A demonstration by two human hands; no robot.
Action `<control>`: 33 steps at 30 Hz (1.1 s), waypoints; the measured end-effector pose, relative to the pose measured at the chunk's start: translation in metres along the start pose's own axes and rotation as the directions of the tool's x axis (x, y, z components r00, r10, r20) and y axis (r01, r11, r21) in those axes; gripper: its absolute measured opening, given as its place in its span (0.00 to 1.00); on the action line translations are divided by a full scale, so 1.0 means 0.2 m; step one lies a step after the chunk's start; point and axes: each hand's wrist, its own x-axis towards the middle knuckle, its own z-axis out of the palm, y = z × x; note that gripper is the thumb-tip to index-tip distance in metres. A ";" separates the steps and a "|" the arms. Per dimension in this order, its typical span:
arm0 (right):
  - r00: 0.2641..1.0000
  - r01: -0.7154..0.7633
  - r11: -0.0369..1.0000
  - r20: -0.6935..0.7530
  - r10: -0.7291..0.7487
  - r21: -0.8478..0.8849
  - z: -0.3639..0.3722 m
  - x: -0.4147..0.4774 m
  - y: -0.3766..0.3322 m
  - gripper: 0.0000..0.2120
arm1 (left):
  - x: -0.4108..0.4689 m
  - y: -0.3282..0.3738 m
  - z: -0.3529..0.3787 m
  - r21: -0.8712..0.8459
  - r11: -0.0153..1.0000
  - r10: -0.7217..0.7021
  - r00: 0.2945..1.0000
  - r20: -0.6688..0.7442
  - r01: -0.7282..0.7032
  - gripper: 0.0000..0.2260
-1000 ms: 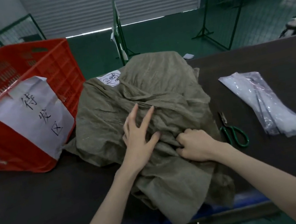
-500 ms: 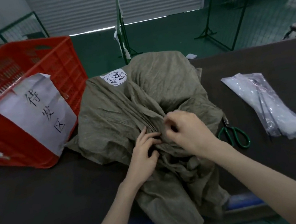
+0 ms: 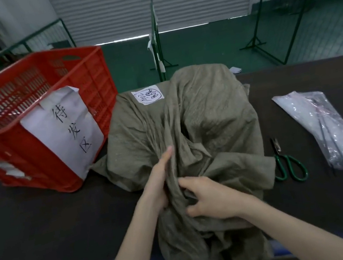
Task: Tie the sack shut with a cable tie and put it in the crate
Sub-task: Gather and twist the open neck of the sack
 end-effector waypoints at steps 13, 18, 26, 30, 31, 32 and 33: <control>0.869 -0.081 0.992 -0.494 0.023 -0.096 -0.25 -0.08 -0.06 0.11 | 0.12 0.00 -0.07 0.412 0.887 0.305 0.935 -0.181 -0.210 0.17; 0.906 -0.402 0.915 -0.129 0.403 0.031 -0.25 -0.01 0.14 0.28 | 0.14 0.03 -0.09 0.444 0.883 0.277 0.934 -0.227 -0.154 0.19; 0.962 -0.201 0.771 -0.025 0.271 0.604 0.06 0.11 0.12 0.31 | 0.15 0.03 -0.11 0.351 0.927 0.136 0.991 0.022 -0.135 0.27; 0.963 -0.030 0.928 -0.239 0.127 0.371 0.07 0.11 0.03 0.23 | 0.16 0.05 -0.13 0.239 0.970 0.025 0.995 0.091 -0.046 0.30; 0.963 0.014 0.944 -0.260 0.076 0.329 0.07 0.10 0.00 0.21 | 0.16 0.06 -0.13 0.170 0.985 -0.011 0.992 0.123 -0.010 0.30; 0.962 0.042 0.964 -0.272 0.032 0.263 0.07 0.10 -0.01 0.20 | 0.16 0.05 -0.13 0.137 0.991 -0.031 0.990 0.139 0.012 0.26; 0.963 0.041 0.985 -0.269 0.005 0.165 0.08 0.10 -0.02 0.20 | 0.17 0.05 -0.12 0.149 0.989 -0.042 0.991 0.129 0.022 0.18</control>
